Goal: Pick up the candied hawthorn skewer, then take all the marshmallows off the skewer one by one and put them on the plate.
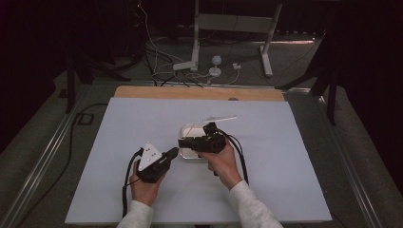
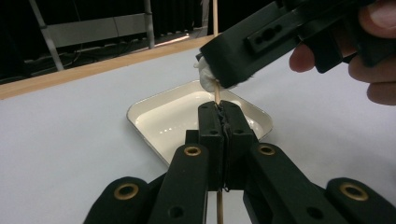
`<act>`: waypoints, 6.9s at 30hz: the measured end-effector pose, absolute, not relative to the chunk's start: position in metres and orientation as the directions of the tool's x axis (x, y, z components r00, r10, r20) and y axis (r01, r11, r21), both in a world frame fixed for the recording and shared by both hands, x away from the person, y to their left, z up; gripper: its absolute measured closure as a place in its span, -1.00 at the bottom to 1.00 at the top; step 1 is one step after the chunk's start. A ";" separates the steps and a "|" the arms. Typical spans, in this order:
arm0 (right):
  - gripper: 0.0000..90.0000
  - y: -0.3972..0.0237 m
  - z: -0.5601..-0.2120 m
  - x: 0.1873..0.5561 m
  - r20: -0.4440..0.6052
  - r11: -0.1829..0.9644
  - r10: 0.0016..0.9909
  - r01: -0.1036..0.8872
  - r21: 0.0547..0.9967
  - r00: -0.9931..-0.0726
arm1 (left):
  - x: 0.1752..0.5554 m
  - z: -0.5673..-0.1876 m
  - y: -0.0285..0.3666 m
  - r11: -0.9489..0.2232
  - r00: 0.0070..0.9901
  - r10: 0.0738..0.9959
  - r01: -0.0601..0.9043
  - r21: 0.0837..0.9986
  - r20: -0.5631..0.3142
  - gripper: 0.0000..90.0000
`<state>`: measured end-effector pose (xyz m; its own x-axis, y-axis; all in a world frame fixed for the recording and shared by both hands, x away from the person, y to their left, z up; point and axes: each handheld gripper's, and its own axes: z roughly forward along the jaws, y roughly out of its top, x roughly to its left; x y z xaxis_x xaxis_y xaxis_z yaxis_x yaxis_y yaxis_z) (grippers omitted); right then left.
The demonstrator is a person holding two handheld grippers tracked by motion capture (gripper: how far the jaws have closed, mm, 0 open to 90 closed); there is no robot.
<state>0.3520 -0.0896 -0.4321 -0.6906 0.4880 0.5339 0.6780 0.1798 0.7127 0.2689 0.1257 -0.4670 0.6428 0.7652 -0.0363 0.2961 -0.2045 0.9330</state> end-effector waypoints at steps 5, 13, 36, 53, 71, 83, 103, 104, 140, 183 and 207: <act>0.72 -0.090 -0.430 0.350 0.522 0.181 0.485 0.664 0.725 -0.702 | 0.269 -0.468 0.125 -0.204 0.649 0.760 0.298 0.933 -0.041 0.96; 0.73 -0.096 -0.425 0.351 0.517 0.166 0.488 0.657 0.736 -0.703 | 0.272 -0.472 0.123 -0.221 0.655 0.753 0.330 0.918 -0.054 0.98; 0.61 -0.085 -0.435 0.350 0.539 0.188 0.482 0.683 0.706 -0.690 | 0.268 -0.471 0.119 -0.227 0.647 0.762 0.314 0.922 -0.033 1.00; 0.76 -0.088 -0.432 0.351 0.554 0.164 0.471 0.685 0.709 -0.686 | 0.268 -0.472 0.119 -0.235 0.658 0.753 0.293 0.927 -0.018 1.00; 0.78 -0.103 -0.412 0.361 0.513 0.132 0.527 0.661 0.738 -0.678 | 0.267 -0.473 0.118 -0.261 0.664 0.747 0.276 0.925 0.013 1.00; 0.79 -0.119 -0.393 0.371 0.481 0.110 0.568 0.640 0.760 -0.668 | 0.265 -0.474 0.116 -0.282 0.674 0.738 0.266 0.922 0.031 1.00; 0.83 -0.122 -0.388 0.372 0.442 0.076 0.625 0.613 0.786 -0.643 | 0.266 -0.471 0.118 -0.302 0.672 0.738 0.260 0.917 0.053 1.00; 0.83 -0.122 -0.389 0.373 0.442 0.072 0.624 0.611 0.788 -0.644 | 0.266 -0.472 0.118 -0.307 0.673 0.737 0.260 0.916 0.056 1.00; 0.75 -0.161 -0.424 0.377 0.327 0.152 0.737 0.616 0.773 -0.591 | 0.270 -0.475 0.133 -0.205 0.644 0.762 0.337 0.919 -0.067 1.00; -1.00 -0.182 -0.439 0.334 0.228 0.210 0.733 0.532 0.820 -0.641 | 0.295 -0.458 0.110 -0.107 0.599 0.780 0.410 0.906 -0.179 0.98; -1.00 -0.227 -0.444 0.307 0.239 0.148 0.758 0.516 0.844 -0.607 | 0.314 -0.474 0.092 -0.112 0.555 0.808 0.477 0.872 -0.200 0.98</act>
<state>0.3072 -0.2273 -0.4437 -0.6071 0.7578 0.2391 0.5164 0.1475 0.8435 0.3142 0.0921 -0.4743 0.5546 0.8077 -0.1999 0.4771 -0.1119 0.8717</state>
